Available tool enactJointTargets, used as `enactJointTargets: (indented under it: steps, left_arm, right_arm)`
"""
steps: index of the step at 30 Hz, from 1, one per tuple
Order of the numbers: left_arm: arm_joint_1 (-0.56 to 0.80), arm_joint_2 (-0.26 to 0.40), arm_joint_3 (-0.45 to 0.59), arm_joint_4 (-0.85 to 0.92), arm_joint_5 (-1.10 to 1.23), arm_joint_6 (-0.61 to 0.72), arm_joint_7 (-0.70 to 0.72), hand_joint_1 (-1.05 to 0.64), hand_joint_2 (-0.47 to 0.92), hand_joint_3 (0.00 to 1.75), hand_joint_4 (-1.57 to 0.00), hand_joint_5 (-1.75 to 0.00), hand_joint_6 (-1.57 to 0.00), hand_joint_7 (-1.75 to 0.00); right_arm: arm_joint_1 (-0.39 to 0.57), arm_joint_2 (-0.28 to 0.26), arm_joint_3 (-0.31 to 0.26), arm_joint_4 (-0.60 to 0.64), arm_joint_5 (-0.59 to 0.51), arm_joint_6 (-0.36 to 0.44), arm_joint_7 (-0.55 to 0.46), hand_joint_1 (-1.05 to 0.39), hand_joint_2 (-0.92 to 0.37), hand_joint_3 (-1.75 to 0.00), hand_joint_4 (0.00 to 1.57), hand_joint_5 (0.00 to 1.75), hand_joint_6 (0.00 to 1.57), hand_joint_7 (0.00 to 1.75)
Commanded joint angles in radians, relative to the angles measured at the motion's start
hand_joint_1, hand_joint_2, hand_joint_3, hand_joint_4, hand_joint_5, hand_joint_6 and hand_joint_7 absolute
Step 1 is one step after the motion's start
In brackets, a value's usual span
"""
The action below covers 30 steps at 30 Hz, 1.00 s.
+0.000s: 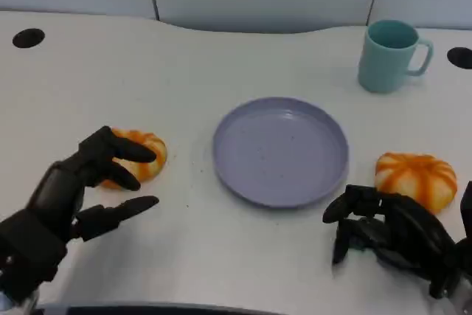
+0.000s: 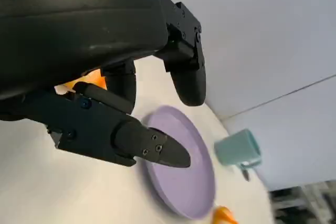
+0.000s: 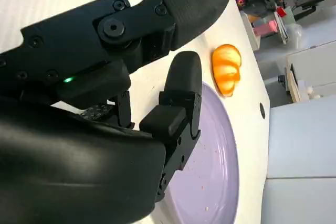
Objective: Grasp the bread from the table and place it into the plate.
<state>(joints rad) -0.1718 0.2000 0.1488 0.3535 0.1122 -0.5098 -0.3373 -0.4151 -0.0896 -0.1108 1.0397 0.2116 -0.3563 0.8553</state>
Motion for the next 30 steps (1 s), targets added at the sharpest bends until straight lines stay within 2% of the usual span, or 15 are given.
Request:
enactJointTargets:
  steps: [1,3,6,13,19,30]
  left_arm:
    - [-0.047,0.081,-0.067,-0.016,0.213,0.026,0.146,-0.5,0.92,0.0,-0.02,-1.33,-0.24,-0.64]
    - [-0.074,0.12,-0.109,-0.017,0.339,0.044,0.223,-0.56,0.92,0.03,0.0,-1.15,-0.19,-0.39]
    - [-0.129,0.176,-0.177,-0.018,0.502,0.099,0.301,-0.64,0.92,0.07,0.0,-0.8,-0.18,-0.18]
    - [-0.258,0.251,-0.337,0.023,0.781,0.3,0.37,-0.79,0.92,0.07,0.0,-0.44,-0.22,-0.03]
    - [-0.4,0.262,-0.439,0.171,0.792,0.395,0.251,-0.88,0.92,0.09,0.0,-0.07,-0.1,-0.01]
    - [-0.599,0.234,-0.527,0.467,0.693,0.428,0.102,-0.93,0.92,0.06,0.0,0.0,-0.06,0.0]
  right_arm:
    - [0.023,-0.02,0.001,0.01,-0.01,0.031,0.0,-0.52,-0.92,-0.08,0.57,1.51,0.68,1.06]
    - [0.02,-0.024,-0.004,0.026,-0.009,0.021,0.003,-0.52,-0.92,-0.08,0.58,1.5,0.68,1.06]
    - [0.011,-0.032,-0.012,0.066,-0.01,0.013,0.003,-0.53,-0.92,-0.06,0.6,1.49,0.69,1.04]
    - [-0.009,-0.032,-0.037,0.14,-0.001,-0.016,0.033,-0.53,-0.92,-0.06,0.6,1.5,0.7,1.01]
    - [-0.007,-0.028,-0.032,0.114,-0.007,0.007,0.02,-0.55,-0.92,-0.04,0.61,1.5,0.73,0.99]
    - [0.017,-0.023,-0.022,0.06,-0.013,0.003,0.025,-0.53,-0.92,-0.07,0.62,1.51,0.7,1.01]
